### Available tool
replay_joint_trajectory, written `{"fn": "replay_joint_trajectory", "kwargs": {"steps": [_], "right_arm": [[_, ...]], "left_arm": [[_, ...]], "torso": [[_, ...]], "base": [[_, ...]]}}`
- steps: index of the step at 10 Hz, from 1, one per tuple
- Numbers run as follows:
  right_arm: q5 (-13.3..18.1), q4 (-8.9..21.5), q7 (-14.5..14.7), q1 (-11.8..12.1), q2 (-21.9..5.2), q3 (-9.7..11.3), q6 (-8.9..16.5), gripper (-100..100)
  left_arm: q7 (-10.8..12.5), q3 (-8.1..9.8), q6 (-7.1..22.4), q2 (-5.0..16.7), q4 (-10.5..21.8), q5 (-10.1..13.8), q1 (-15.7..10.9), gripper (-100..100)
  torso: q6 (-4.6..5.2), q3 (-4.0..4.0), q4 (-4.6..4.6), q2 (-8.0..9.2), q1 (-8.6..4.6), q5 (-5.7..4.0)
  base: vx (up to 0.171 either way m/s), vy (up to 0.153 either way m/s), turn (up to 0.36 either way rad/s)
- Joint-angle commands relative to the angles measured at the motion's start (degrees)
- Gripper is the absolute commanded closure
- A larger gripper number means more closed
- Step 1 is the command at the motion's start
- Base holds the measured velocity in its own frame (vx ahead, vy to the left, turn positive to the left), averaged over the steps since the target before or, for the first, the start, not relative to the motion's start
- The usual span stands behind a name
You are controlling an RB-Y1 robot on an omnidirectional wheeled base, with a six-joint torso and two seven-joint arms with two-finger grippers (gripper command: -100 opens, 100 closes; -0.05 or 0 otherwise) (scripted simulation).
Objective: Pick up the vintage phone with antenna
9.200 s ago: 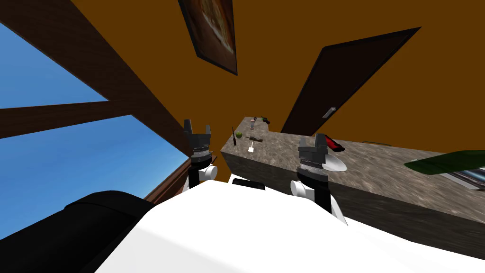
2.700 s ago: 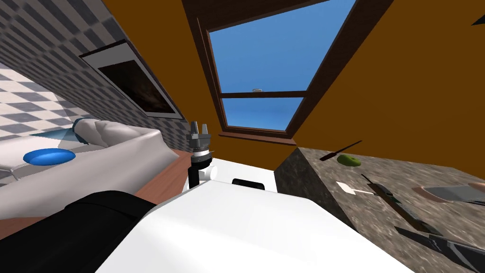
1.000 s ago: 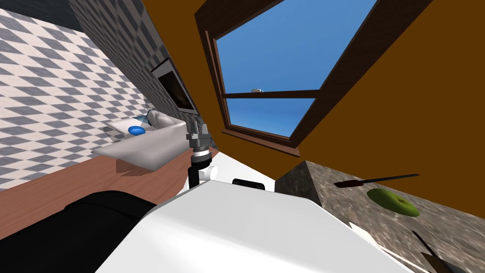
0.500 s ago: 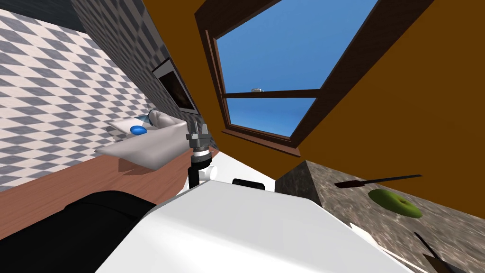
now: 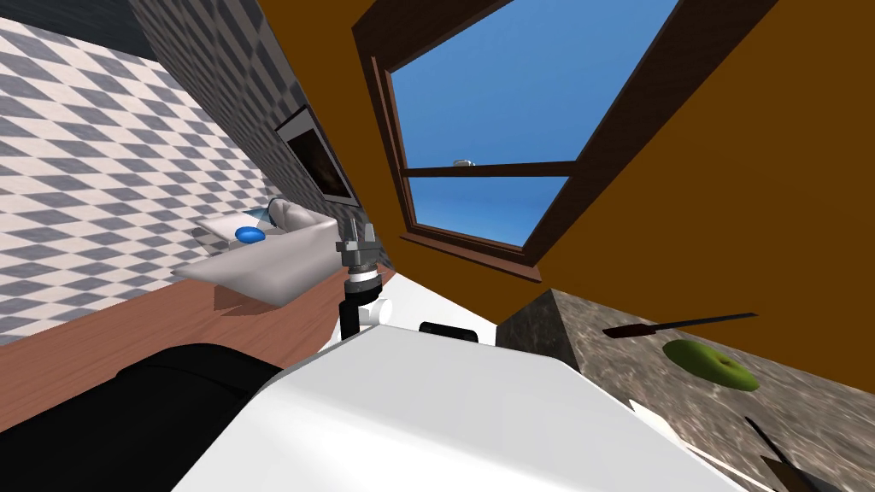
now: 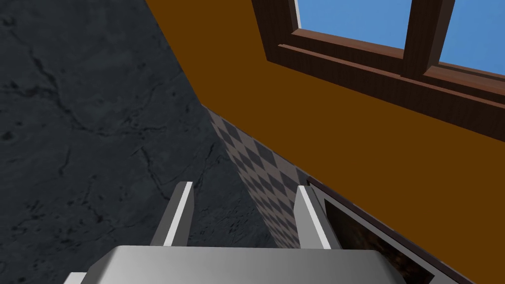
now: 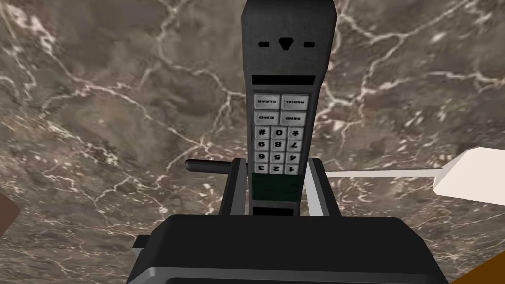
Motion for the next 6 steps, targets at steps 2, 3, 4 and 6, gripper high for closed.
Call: {"fn": "replay_joint_trajectory", "kwargs": {"steps": [2, 3, 4, 6], "right_arm": [[0.0, 0.0, 0.0, 0.0, 0.0, 0.0, 0.0, 0], [0.0, -0.9, -0.9, 0.8, -1.8, -0.2, -1.0, 100], [0.1, -1.0, -1.2, 0.9, -2.4, -0.2, -1.4, 100], [-0.4, -2.6, -1.5, 2.1, -2.5, -0.6, -0.4, 0]], "left_arm": [[0.0, 0.0, 0.0, 0.0, 0.0, 0.0, 0.0, 0], [0.0, 0.0, 0.0, 0.0, 0.0, 0.0, 0.0, 0], [0.0, 0.0, 0.0, 0.0, 0.0, 0.0, 0.0, 0], [0.0, 0.0, 0.0, 0.0, 0.0, 0.0, 0.0, 0]], "torso": [[0.0, 0.0, 0.0, 0.0, 0.0, 0.0], [0.0, 0.0, 0.0, 0.0, 0.01, 0.01], [0.04, -0.02, -0.01, -0.02, 0.05, 0.06], [-0.01, -0.03, -0.01, -0.06, 0.07, 0.03]], "base": [[0.0, 0.0, 0.0], [0.011, 0.009, -0.048], [0.022, 0.012, -0.051], [0.005, 0.002, -0.003]]}}
